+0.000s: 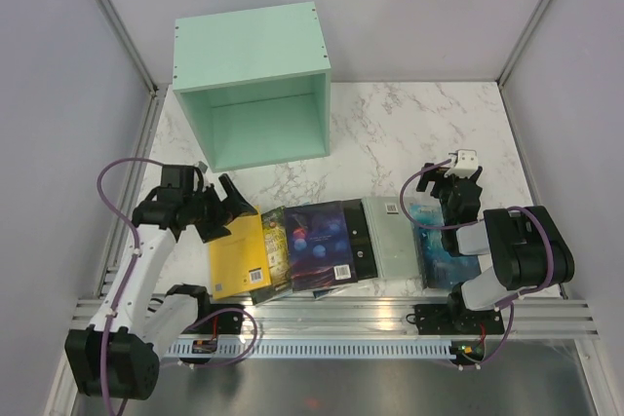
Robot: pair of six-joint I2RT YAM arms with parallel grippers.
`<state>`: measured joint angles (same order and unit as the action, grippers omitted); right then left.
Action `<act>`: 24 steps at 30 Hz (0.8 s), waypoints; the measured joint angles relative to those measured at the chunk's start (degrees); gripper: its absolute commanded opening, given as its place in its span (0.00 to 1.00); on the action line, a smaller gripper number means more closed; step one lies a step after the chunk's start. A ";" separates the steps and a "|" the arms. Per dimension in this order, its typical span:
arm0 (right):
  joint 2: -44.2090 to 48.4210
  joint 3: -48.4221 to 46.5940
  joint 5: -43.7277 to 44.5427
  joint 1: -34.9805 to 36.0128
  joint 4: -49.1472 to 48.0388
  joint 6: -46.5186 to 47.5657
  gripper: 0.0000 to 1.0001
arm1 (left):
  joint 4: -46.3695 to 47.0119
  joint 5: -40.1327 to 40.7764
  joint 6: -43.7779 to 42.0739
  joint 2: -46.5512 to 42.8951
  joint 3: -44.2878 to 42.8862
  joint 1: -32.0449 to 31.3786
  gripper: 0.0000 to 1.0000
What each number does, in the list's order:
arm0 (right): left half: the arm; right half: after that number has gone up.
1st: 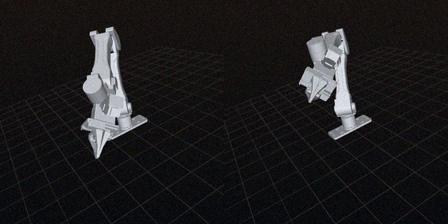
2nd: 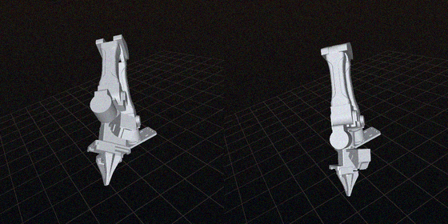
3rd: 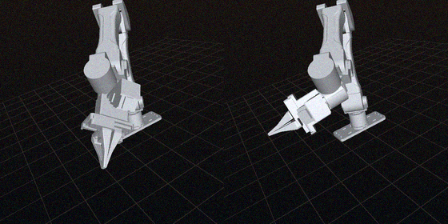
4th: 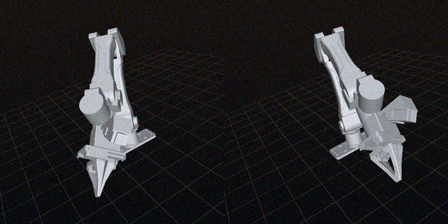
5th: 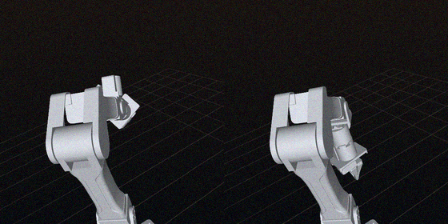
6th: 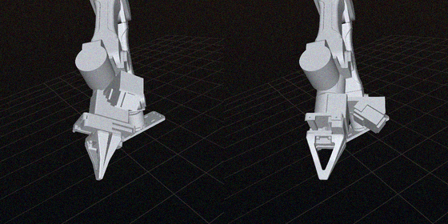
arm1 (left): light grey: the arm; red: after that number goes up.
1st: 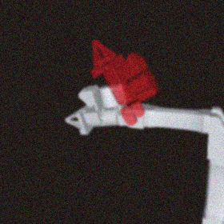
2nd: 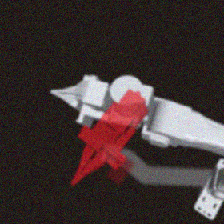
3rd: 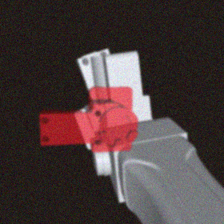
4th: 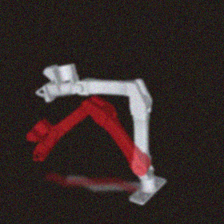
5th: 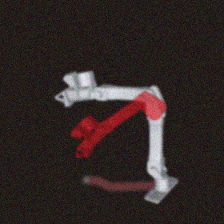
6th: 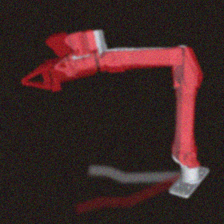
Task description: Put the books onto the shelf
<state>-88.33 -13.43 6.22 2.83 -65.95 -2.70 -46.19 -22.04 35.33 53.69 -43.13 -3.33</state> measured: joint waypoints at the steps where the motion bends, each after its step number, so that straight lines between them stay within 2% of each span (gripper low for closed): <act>1: 0.00 0.00 0.02 0.00 0.04 0.00 0.98 | -0.79 -0.46 0.04 -0.70 0.09 0.00 1.00; 5: 1.84 -0.07 2.86 1.60 2.19 0.07 0.98 | -0.85 -2.01 0.02 -4.26 -0.26 0.00 1.00; 7: 6.14 -1.68 6.12 3.69 8.81 0.13 0.98 | -0.61 -2.80 0.00 -5.29 -0.68 0.00 1.00; 10: 12.70 -12.22 9.79 6.58 25.92 -0.98 0.98 | 0.04 -4.24 0.00 -5.90 -0.74 -0.02 1.00; 13: 15.80 -27.23 8.55 7.80 40.87 -6.40 0.98 | 1.25 -5.90 0.00 -6.03 -0.39 -0.04 1.00; 15: 18.64 -34.82 6.38 8.22 47.69 -13.75 0.98 | 2.97 -7.30 0.02 -5.99 0.55 -0.46 1.00; 17: 21.92 -36.87 1.97 8.20 51.52 -20.39 0.98 | 4.46 -8.57 0.02 -5.51 1.62 -1.33 1.00; 21: 24.02 -32.61 -12.94 10.12 54.80 -33.77 0.98 | 8.26 -9.03 0.68 -3.10 3.08 -5.38 1.00; 24: 21.77 -27.63 -18.34 15.08 59.25 -39.12 0.96 | 12.09 -9.38 1.86 -0.92 4.66 -9.75 1.00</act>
<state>-66.57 -41.06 -12.12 17.91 -6.70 -41.82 -34.11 -31.42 37.19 52.77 -38.48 -13.08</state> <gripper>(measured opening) 0.982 0.995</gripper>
